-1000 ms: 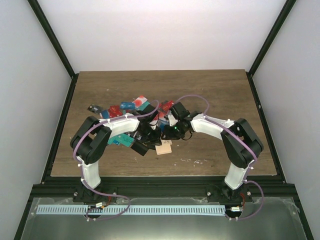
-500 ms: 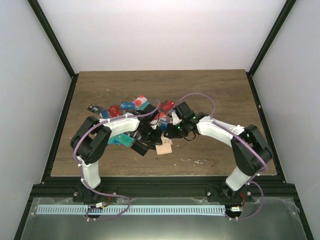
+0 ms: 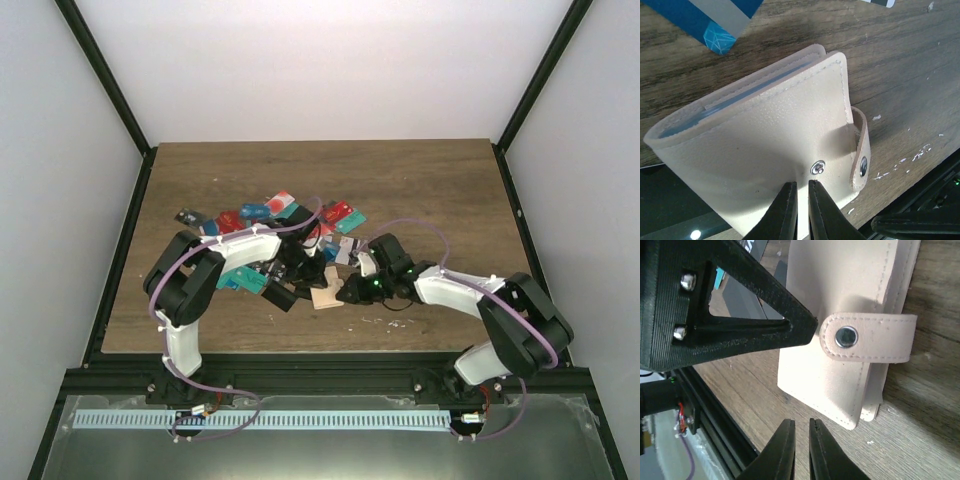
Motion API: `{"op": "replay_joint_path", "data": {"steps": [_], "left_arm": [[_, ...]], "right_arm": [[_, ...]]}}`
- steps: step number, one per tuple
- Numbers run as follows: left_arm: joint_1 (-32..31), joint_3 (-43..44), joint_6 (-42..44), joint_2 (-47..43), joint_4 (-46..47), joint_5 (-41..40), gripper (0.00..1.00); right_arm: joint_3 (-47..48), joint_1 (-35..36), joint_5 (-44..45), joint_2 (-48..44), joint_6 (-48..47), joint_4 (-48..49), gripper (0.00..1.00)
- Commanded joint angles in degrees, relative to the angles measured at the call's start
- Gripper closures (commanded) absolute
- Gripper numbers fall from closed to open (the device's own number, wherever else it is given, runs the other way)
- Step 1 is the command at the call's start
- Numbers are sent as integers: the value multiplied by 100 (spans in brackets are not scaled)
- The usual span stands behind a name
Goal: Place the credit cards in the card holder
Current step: Close the card holder at the center of the board.
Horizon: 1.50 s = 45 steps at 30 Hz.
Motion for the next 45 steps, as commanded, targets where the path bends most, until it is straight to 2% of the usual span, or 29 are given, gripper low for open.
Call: {"op": "replay_joint_path", "data": {"steps": [1,6,17,22,32,40,45], "left_arm": [[-26,62,127,153,-89,63,90],[-28,87,184,227,-120,102,90],[-26,139,251,270,-174,208,90],[-22,194,281,233,-218,224,90],[9,443,218,25,-349,136,81],[7,482,97,79,-144,392,80],[14,502,13,-45,-181,256,80]], "right_arm": [[-336,-229,-784,95,524,1470,90],[-700,-472,-1123,335,1010,2301,97],[-932,-503,-1124,1017,1144,2810,99],[-1073,-557,-877,1182,1122,2767,99],[-1171,-622,-799,1267,1103,2656,99],[-1153,-622,-829,1317,1078,2650,99],[-1125,-622,-845,1378,1062,2629,99]]}}
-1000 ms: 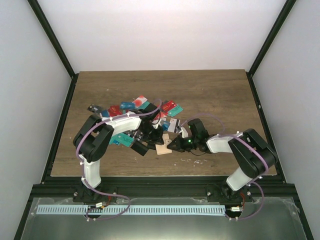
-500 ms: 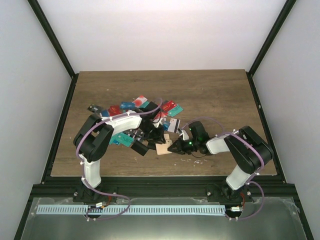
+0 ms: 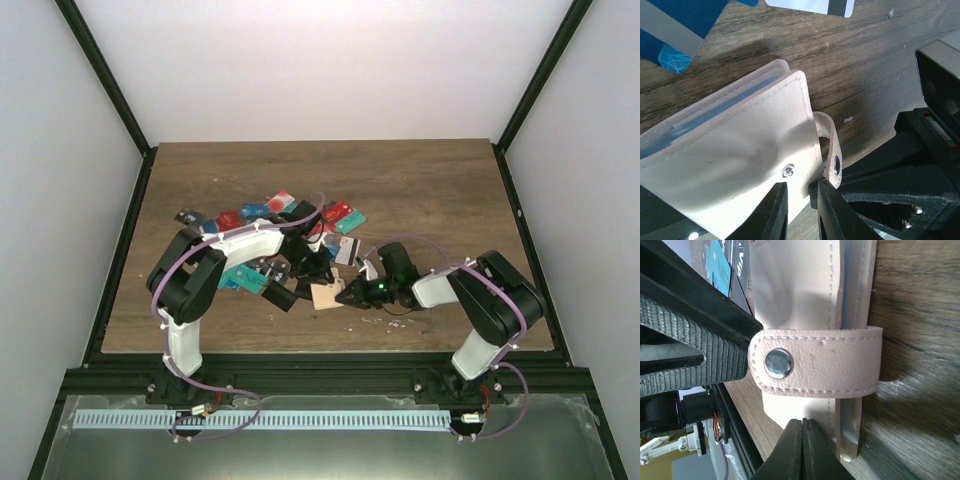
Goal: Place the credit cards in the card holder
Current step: Close the card holder at the center of the board.
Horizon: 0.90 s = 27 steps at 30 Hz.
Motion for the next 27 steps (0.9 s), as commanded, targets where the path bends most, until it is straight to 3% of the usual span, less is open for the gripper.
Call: {"op": "replay_joint_path", "data": {"steps": [1,7,27], "left_arm": [[15,101,-171,-249,21,-74,81],[31,1,-392,-457,172,-230,81],[-47,143,-355,99,214,171,80]], "right_arm": [[-85,-60,384,226,-73,-313,99],[-28,-67,362,297,-124,-370,99],[90,-84,335,396,-218,-477,99]]}}
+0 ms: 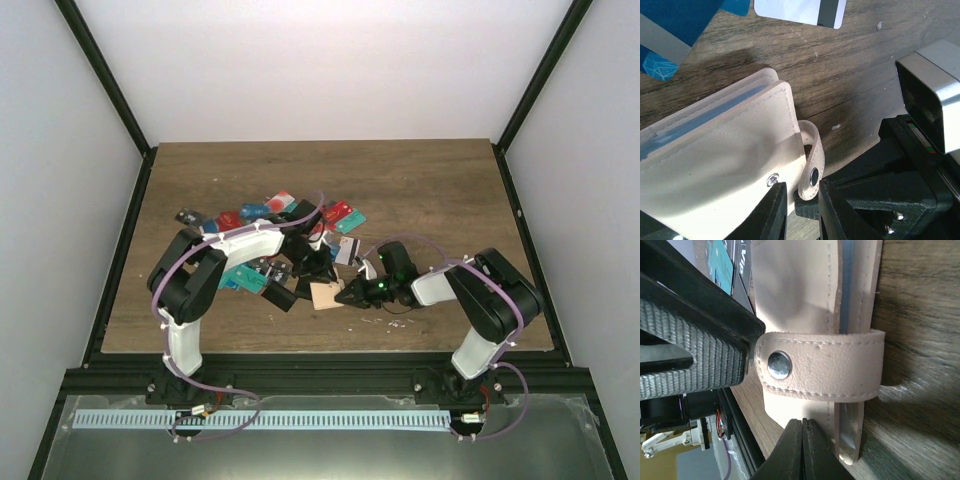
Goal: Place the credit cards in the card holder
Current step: Close the card holder at the center of the board.
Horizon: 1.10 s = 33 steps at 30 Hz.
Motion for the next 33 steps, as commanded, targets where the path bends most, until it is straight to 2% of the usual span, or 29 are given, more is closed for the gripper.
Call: {"op": "replay_joint_path", "data": {"steps": [1,9,14,20,24,33], "left_arm": [[-45,149,39,105,-2,78,80],[-84,234,70,220,16,116,81],[-94,289,77,270,5,113,87],[-99,286,85,286,-11,98,90],[-106,296,107,288,-39,51,96],[-100,434,301,325,-492,-241,96]], "right_arm": [[5,-40,528,261,-124,-453,99],[5,-67,510,276,-124,-439,99],[5,-80,493,285,-133,-435,99],[5,-93,484,285,-129,-428,99],[5,-102,484,298,-127,-421,99],[44,-100,548,361,-123,-523,99]]}}
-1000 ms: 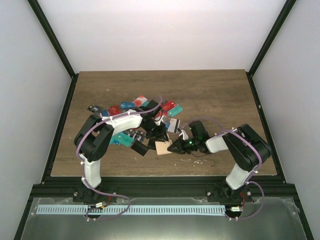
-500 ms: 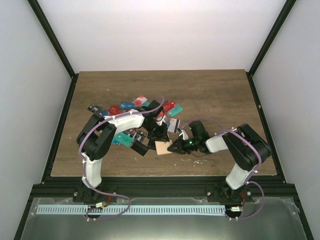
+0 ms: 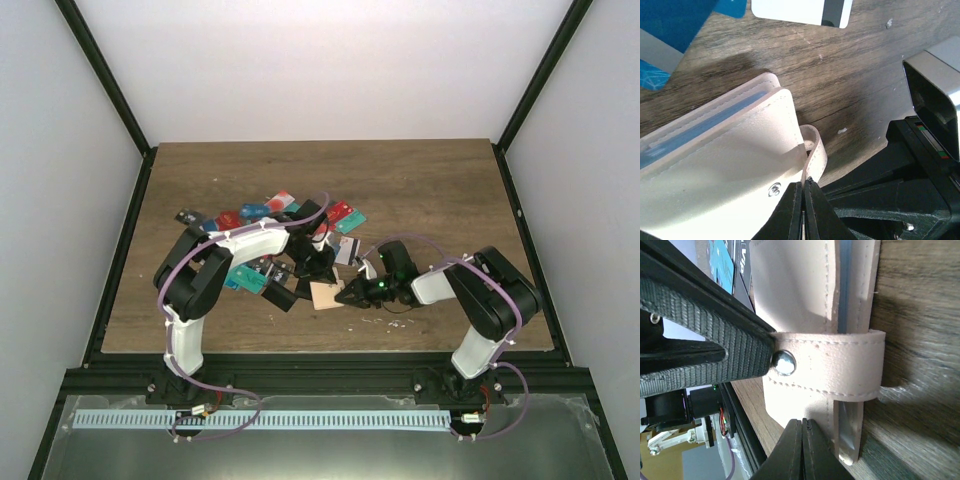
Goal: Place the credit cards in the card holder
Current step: Close the card holder at the center of the board.
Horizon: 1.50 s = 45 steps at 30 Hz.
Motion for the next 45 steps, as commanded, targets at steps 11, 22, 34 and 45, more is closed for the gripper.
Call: {"op": "replay_joint_path", "data": {"steps": [11,22,34,45], "left_arm": [[-31,225,310,81,-566,-436,96],[-24,245,390,103,-657,-628,96],[-28,172,411,165,-713,-627,96],[-105,68,517,303,-812,-629,96]], "right_arm": [[73,-45,805,382,-146,-719,99],[84,-54,868,407,-148,-797,99],[121,-67,855,460,-175,-822,99],[139,-107,841,501,-195,-817,99]]}}
